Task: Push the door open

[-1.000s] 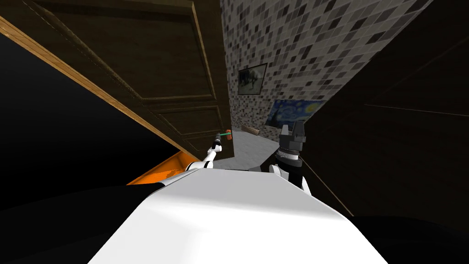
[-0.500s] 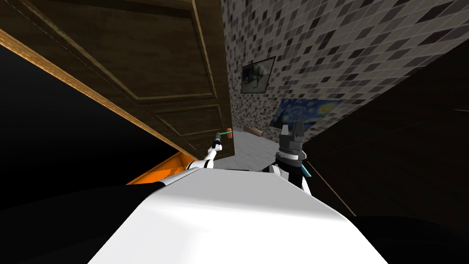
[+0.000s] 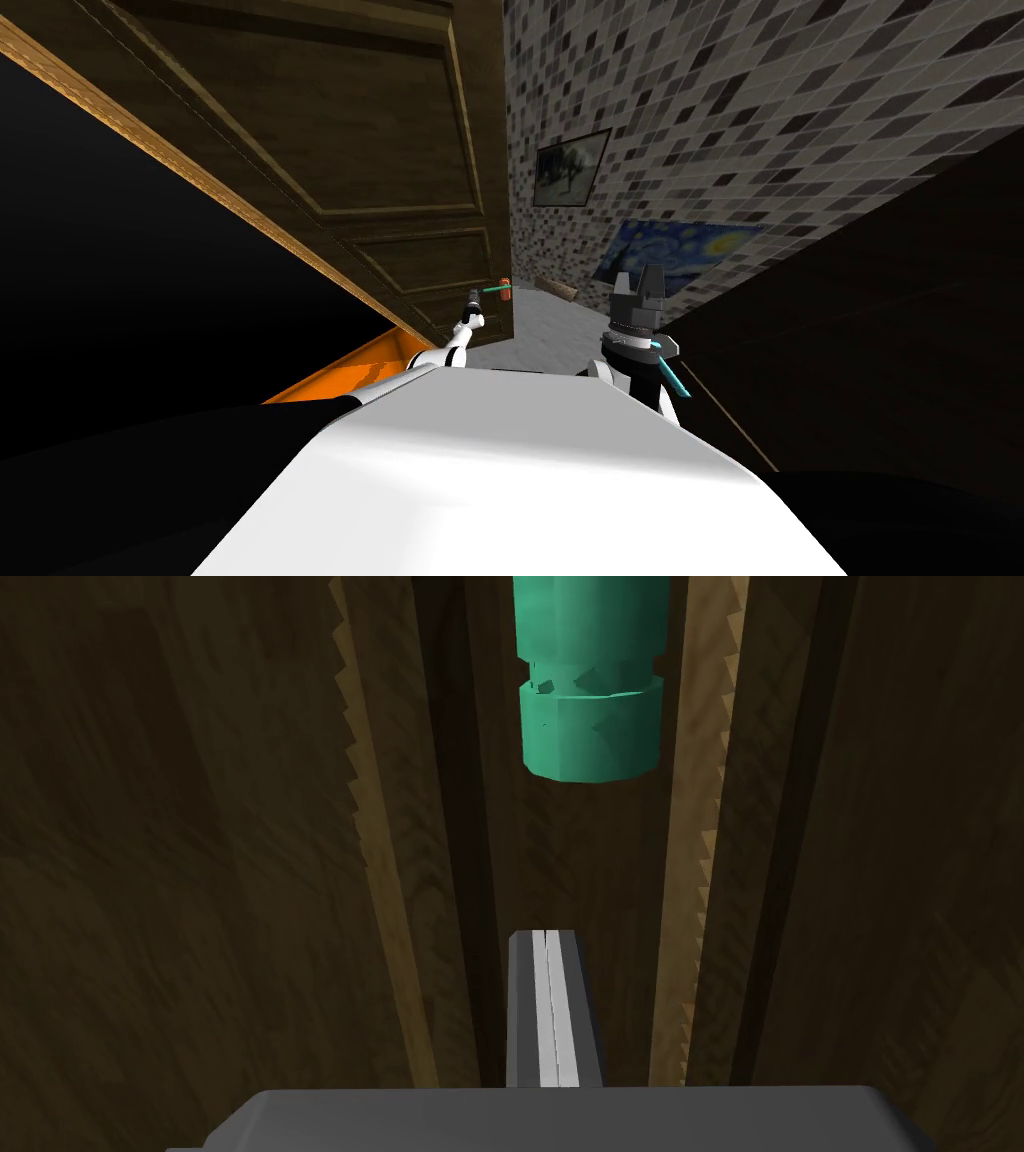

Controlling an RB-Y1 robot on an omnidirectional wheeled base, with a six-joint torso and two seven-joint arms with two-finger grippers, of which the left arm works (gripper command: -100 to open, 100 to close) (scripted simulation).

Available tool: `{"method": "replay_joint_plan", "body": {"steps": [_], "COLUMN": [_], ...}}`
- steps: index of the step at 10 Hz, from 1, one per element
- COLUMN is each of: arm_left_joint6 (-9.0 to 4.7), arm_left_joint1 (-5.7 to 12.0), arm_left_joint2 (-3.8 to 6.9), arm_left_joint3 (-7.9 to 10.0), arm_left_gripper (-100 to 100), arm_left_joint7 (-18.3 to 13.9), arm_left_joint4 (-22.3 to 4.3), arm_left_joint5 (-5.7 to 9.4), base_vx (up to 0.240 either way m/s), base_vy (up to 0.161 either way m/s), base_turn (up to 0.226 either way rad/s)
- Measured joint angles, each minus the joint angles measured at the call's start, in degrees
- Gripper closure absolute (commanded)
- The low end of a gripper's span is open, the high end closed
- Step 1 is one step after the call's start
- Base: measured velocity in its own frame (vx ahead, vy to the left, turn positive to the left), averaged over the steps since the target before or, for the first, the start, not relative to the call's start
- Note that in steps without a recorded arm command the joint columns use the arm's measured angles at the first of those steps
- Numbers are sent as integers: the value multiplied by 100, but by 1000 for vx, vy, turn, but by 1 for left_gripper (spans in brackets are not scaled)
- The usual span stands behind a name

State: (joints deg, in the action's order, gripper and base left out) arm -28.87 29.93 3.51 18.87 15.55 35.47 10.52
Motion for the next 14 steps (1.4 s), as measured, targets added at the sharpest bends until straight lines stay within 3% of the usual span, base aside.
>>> {"method": "replay_joint_plan", "body": {"steps": [3, 7, 9, 13, 14], "arm_left_joint6": [-189, -460, -611, -767, -854], "arm_left_joint1": [127, 313, 419, 496, 578], "arm_left_joint2": [-3, -94, -165, -426, -450], "arm_left_joint3": [74, 187, 241, 349, 361], "arm_left_gripper": [-100, -100, -100, -100, -100], "arm_left_joint7": [306, 776, 1001, 1464, 1520], "arm_left_joint4": [-208, -494, -669, -735, -894], "arm_left_joint5": [282, 710, 924, 1300, 1373], "base_vx": [-87, -88, -90, -74, -59], "base_vy": [-18, -29, -49, -78, -96], "base_turn": [-82, -94, -92, -73, -104]}}
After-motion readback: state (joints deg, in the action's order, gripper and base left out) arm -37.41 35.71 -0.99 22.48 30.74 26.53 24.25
